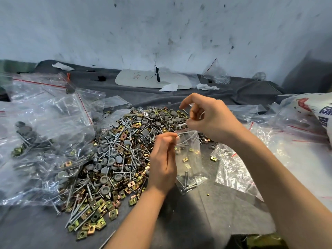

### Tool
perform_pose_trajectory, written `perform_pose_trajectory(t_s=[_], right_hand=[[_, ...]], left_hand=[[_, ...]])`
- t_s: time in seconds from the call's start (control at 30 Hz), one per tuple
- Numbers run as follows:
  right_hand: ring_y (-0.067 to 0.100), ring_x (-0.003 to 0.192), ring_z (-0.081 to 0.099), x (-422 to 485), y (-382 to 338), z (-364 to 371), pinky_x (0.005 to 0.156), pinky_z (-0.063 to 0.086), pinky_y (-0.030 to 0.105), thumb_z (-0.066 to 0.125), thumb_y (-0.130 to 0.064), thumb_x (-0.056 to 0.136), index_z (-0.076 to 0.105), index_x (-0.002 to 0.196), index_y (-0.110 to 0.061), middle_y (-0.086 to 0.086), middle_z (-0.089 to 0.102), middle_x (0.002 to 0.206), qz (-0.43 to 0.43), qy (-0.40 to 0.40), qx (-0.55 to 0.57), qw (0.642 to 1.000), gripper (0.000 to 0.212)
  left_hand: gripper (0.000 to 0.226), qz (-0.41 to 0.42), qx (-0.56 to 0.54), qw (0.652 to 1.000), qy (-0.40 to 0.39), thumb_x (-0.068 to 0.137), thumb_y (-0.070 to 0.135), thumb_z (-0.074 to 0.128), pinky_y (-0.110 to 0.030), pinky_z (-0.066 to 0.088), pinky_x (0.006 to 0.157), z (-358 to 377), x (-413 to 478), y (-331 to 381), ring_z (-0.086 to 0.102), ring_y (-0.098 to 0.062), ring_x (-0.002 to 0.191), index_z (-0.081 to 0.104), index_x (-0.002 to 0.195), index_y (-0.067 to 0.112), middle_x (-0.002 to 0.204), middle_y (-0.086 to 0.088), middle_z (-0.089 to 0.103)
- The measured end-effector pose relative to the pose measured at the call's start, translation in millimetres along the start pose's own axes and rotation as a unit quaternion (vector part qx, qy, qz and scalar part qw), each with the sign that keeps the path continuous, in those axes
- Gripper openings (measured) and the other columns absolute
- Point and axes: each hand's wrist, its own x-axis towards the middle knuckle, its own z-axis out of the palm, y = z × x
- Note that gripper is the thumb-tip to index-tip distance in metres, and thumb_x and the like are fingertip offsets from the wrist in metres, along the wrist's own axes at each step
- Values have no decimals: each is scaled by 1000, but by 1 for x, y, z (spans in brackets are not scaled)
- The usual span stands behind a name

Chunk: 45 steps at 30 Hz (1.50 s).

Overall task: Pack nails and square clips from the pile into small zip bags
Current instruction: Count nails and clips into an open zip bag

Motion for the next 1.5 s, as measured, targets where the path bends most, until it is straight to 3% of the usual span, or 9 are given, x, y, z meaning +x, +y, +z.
perform_pose_trajectory(t_s=[0.2,0.4,0.6,0.73,0.87,1.0,1.13,1.23,1.5], right_hand=[[12,70,52,3,1,5,68,44,24,67,-3,81,64,107,-17,5,64,83,-18,-14,-25,999,30],[9,75,59,8,31,7,63,44,9,63,-10,85,67,99,-15,-1,66,86,26,122,2,992,15],[20,85,58,-9,86,46,72,43,28,65,-10,84,63,79,-20,3,62,88,204,-128,-155,958,12],[15,69,47,-13,98,56,52,30,21,59,3,80,42,57,-28,-5,51,69,194,-119,-188,955,42],[19,77,47,-12,104,55,61,30,26,55,4,80,44,66,-23,-2,51,77,192,-117,-190,956,32],[22,76,62,-11,90,38,68,51,31,65,0,84,65,92,-12,4,63,82,193,-25,-49,980,14],[18,68,63,1,44,11,66,54,32,70,-2,82,66,82,-15,7,68,75,71,89,107,988,13],[7,67,60,1,16,7,63,48,18,70,-3,82,67,83,-15,-1,68,75,-15,50,124,991,13],[14,76,65,-1,18,17,79,52,41,67,1,84,68,85,-10,2,72,78,14,25,131,991,12]], left_hand=[[20,12,-16,1000,0,93,15,37,-23,46,88,-2,0,3,55,-7,102,54,103,15,108,-5,57],[21,-7,-8,1000,14,87,14,37,-26,47,87,-2,0,0,55,-8,100,55,94,7,107,-2,57],[19,-11,-16,999,26,87,14,37,-29,48,86,-1,-1,-2,56,-11,100,54,95,12,107,0,58],[20,-15,-16,999,25,87,14,36,-24,47,85,-1,1,-1,55,-8,99,55,94,10,106,-1,57],[24,-19,-14,999,23,86,15,36,-20,46,85,0,1,2,54,-5,97,56,92,4,104,-3,57],[11,-14,6,1000,16,88,5,44,-10,45,79,0,2,5,54,2,92,54,90,10,101,-1,56],[11,-6,38,999,14,89,7,46,-21,49,82,-1,2,4,56,-7,96,56,93,6,105,-4,57],[14,16,39,999,15,91,6,47,-25,49,86,-3,2,3,57,-11,100,58,99,2,108,-6,58],[15,14,50,998,21,84,-5,48,-12,41,88,-4,2,7,53,-1,99,58,94,0,105,-7,58]])
